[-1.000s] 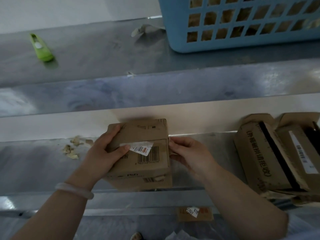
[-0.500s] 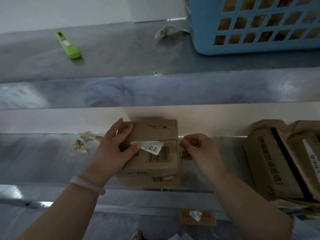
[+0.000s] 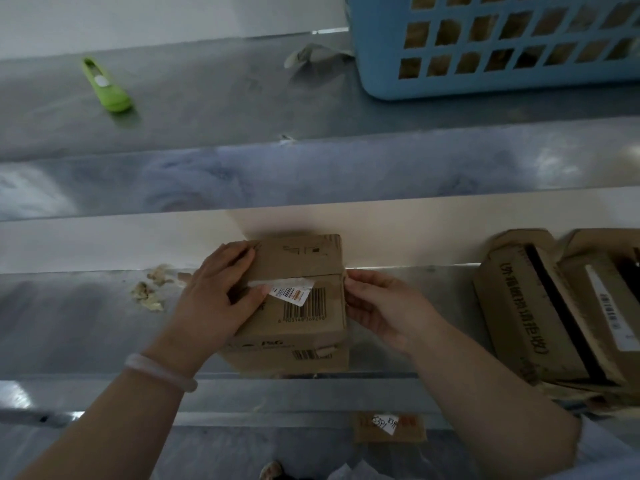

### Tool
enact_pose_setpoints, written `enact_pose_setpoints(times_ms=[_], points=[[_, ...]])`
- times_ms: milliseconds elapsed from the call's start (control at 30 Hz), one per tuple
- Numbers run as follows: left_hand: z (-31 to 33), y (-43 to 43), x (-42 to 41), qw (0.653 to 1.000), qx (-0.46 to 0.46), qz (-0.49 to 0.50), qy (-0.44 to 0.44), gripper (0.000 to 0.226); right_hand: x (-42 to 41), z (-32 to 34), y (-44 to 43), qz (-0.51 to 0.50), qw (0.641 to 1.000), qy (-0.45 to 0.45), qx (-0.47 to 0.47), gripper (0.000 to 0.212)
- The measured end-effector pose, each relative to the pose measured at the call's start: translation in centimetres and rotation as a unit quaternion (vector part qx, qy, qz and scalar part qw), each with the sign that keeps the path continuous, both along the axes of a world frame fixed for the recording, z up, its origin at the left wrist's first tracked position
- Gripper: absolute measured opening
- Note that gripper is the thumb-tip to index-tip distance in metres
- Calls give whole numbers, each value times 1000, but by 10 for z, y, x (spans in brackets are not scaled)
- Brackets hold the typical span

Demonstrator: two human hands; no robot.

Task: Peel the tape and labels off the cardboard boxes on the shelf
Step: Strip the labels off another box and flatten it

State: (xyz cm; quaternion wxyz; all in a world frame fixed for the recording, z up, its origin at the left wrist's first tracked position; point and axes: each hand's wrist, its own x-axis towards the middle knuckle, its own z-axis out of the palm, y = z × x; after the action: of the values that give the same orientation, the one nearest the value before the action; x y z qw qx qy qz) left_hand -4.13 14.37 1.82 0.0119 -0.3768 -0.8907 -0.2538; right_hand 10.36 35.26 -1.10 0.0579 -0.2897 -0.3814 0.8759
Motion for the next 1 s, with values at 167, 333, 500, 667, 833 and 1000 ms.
enact_pose_setpoints(times_ms=[167,333,500,667,833,1000], points=[[-3,-1,-1,1000,12,-5,-1,77,-4,-5,-1,-5,999,-19,34,11],[-4,-1,-4,1000,16,-4,-1,82,6,-27,1,-34,991,-90,97,13],[-6,-2,-5,1000,25,-7,-10,83,15,-37,5,-84,933,-157,314,18],[-5,-3,-2,999,36,7,-6,75,18,-35,30,-65,838,-217,497,12],[1,-6,11,991,50,33,122,48,20,-17,33,-24,792,-204,575,15],[5,-6,19,976,56,28,209,33,11,25,-1,28,777,-31,629,28]])
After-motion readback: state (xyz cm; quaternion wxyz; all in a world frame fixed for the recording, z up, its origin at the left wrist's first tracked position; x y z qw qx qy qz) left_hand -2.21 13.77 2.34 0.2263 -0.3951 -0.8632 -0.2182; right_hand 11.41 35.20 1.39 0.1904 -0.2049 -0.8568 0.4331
